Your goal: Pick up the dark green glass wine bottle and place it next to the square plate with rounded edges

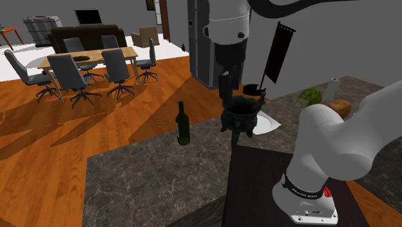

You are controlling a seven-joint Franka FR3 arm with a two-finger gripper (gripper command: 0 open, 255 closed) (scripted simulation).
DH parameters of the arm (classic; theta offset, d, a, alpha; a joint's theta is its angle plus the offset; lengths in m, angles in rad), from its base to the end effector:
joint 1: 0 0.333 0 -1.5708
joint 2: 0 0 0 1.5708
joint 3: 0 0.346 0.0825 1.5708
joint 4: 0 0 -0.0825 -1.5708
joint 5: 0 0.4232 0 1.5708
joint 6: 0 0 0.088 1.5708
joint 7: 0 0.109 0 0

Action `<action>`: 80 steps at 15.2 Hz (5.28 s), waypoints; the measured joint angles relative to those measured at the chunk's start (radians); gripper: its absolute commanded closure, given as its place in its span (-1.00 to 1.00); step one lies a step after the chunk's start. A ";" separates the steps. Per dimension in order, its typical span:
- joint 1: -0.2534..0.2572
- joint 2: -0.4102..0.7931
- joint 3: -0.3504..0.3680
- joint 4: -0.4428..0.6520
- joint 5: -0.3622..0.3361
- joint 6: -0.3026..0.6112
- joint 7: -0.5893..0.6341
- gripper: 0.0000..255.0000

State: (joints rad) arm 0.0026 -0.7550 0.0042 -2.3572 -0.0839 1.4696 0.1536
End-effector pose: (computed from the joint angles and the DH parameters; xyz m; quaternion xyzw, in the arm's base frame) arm 0.3214 -0.0073 0.5915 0.9940 -0.0752 -0.0625 0.0485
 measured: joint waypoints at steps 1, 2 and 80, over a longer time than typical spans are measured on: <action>0.000 0.000 0.000 0.000 0.000 0.000 0.000 -1.00; -0.003 0.008 -0.009 -0.003 -0.006 0.012 -0.009 -1.00; -0.295 1.373 -0.323 0.919 0.178 0.505 -0.663 1.00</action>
State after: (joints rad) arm -0.2920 0.6179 -0.3184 -1.4386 0.0945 1.9749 -0.5094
